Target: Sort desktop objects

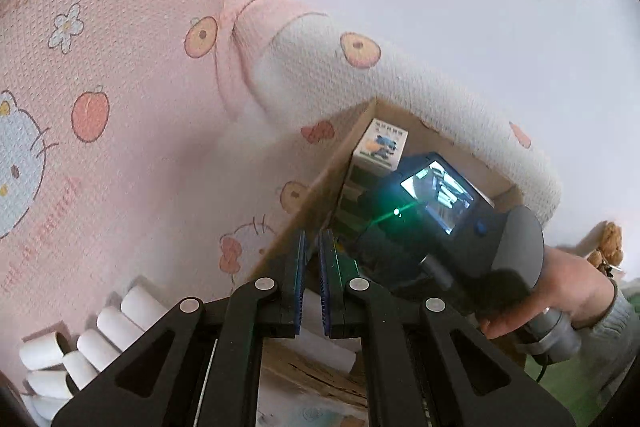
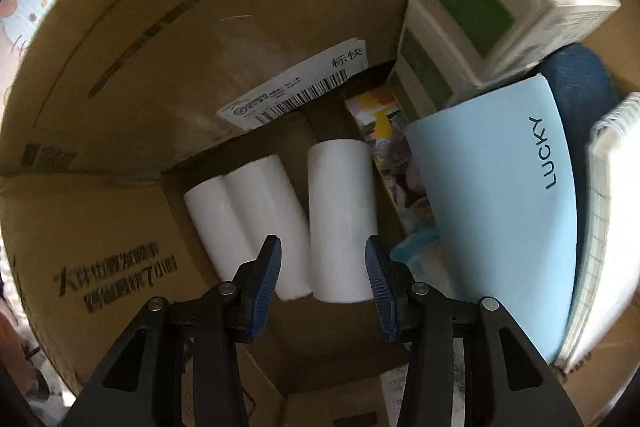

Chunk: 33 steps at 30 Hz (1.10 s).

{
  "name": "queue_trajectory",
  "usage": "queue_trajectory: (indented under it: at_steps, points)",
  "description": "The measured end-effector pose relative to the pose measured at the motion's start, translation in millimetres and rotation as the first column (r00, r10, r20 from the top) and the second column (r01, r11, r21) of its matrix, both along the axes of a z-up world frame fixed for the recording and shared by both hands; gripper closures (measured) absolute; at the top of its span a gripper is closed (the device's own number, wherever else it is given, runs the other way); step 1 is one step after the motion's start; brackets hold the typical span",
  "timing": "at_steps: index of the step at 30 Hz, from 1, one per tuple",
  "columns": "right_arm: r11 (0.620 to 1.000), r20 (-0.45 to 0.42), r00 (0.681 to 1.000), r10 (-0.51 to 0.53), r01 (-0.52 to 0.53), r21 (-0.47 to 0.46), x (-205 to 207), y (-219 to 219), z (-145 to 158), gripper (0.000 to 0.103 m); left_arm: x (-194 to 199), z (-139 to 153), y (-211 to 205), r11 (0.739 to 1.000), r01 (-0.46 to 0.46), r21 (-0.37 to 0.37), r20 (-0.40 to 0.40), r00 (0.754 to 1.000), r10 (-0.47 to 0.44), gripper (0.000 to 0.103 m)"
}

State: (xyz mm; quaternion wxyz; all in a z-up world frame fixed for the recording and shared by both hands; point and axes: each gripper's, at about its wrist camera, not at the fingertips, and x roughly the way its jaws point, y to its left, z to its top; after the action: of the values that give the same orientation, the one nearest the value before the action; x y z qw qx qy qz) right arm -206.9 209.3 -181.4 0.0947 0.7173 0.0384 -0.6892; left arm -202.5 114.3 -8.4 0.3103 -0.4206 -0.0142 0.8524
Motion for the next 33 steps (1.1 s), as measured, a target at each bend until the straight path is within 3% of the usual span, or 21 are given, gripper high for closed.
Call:
queue_trajectory:
  at_steps: [4, 8, 9, 10, 12, 16, 18, 22, 31, 33]
  points:
    - [0.992, -0.05, 0.999, 0.02, -0.014, 0.126, -3, -11, 3, 0.062, -5, -11, 0, 1.0, 0.006, -0.01, -0.028, 1.0, -0.007, 0.096]
    - [0.984, -0.067, 0.996, 0.056, -0.044, 0.172, 0, -23, 1, 0.064, -7, -15, 0, 1.0, 0.02, 0.013, -0.023, 1.0, -0.02, 0.096]
    - [0.97, -0.096, 0.991, 0.096, -0.071, 0.231, 4, -29, 3, 0.078, -5, -15, -2, 1.0, 0.022, 0.017, -0.034, 0.999, -0.021, 0.096]
    - [0.937, -0.131, 0.976, 0.172, -0.121, 0.326, 9, -38, 6, 0.084, -5, -16, -5, 1.0, 0.028, 0.015, -0.041, 0.999, -0.027, 0.096]
    - [0.868, -0.16, 0.947, 0.279, -0.178, 0.464, 19, -51, 10, 0.086, -5, -20, -11, 1.0, 0.03, -0.003, -0.038, 0.999, -0.031, 0.096]
    - [0.91, -0.076, 0.973, 0.217, -0.174, 0.376, 16, -44, 1, 0.087, -8, -28, -12, 0.999, 0.036, 0.018, 0.01, 0.999, -0.036, 0.096]
    - [0.902, -0.066, 0.977, 0.203, -0.16, 0.4, 14, -40, -4, 0.087, -11, -30, -13, 0.999, 0.03, 0.041, 0.026, 0.999, -0.031, 0.096]
    - [0.852, -0.042, 0.961, 0.273, -0.221, 0.474, 18, -46, -11, 0.087, -11, -30, -17, 0.998, 0.036, 0.042, 0.016, 0.999, -0.037, 0.096]
    - [0.672, 0.051, 0.894, 0.446, -0.371, 0.641, 32, -72, -36, 0.087, -2, -28, -21, 0.999, 0.029, 0.03, 0.009, 1.0, -0.029, 0.096]
    - [0.657, 0.053, 0.882, 0.469, -0.388, 0.646, 35, -76, -38, 0.087, -2, -28, -23, 0.999, 0.028, 0.031, 0.007, 1.0, -0.028, 0.096]
